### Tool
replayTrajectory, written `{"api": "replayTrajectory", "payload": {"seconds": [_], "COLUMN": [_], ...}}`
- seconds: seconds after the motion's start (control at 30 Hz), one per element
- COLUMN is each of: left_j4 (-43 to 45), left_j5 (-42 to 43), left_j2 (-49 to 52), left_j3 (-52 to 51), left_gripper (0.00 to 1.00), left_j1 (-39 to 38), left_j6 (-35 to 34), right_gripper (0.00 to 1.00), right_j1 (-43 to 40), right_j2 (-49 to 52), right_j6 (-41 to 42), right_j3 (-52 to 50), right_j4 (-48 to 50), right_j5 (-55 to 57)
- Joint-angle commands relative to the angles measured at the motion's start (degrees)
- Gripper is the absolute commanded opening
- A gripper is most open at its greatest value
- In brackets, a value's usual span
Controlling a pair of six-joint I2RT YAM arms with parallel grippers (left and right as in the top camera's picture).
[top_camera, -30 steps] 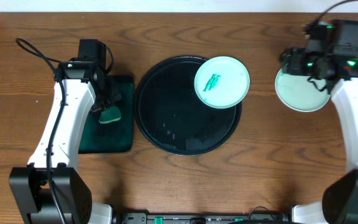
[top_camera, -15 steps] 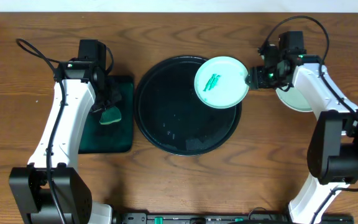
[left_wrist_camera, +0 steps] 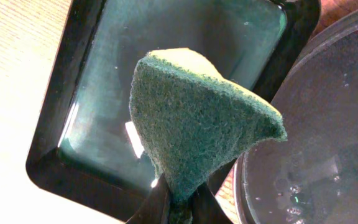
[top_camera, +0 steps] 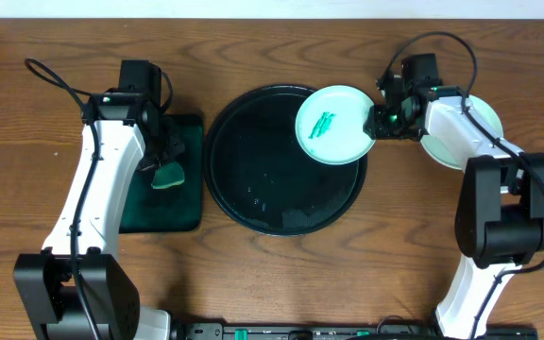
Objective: Clean dirty plates on tray and stack at the side
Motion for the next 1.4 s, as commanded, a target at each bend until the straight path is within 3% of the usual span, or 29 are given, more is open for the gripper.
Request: {"api": "replayTrajectory", "payload": {"seconds": [0.0, 0.1, 0.53, 0.83, 1.37], "left_j4": [-0.28, -0.28, -0.28, 3.89, 9.73], "left_j5": [-0.33, -0.33, -0.31, -0.33, -1.64], "left_j2": [0.74, 0.74, 0.74, 1.79, 21.05], "left_j3": [-0.48, -0.48, -0.48, -2.93, -3.76], "left_gripper": [0.07, 0.08, 0.07, 0.07, 0.07], "left_j1": [0.20, 0.20, 0.20, 0.20, 1.86], "left_j6": [0.11, 0.11, 0.13, 1.05, 2.43], "right_gripper": [0.27, 0.02, 0.01, 0.01, 0.01], "right_j1": [0.31, 0.44, 8.39, 17.00, 19.39], "right_j2": [0.33, 0.33, -5.29, -4.46, -2.73], "right_j6": [4.98, 5.60, -1.64, 2.29, 2.99], "right_j3": [0.11, 0.11, 0.11, 0.04, 0.04], "right_j4": [-0.28, -0.33, -1.07, -2.56, -4.87], "right_j5": [2.12, 2.12, 1.86, 1.84, 1.84]}}
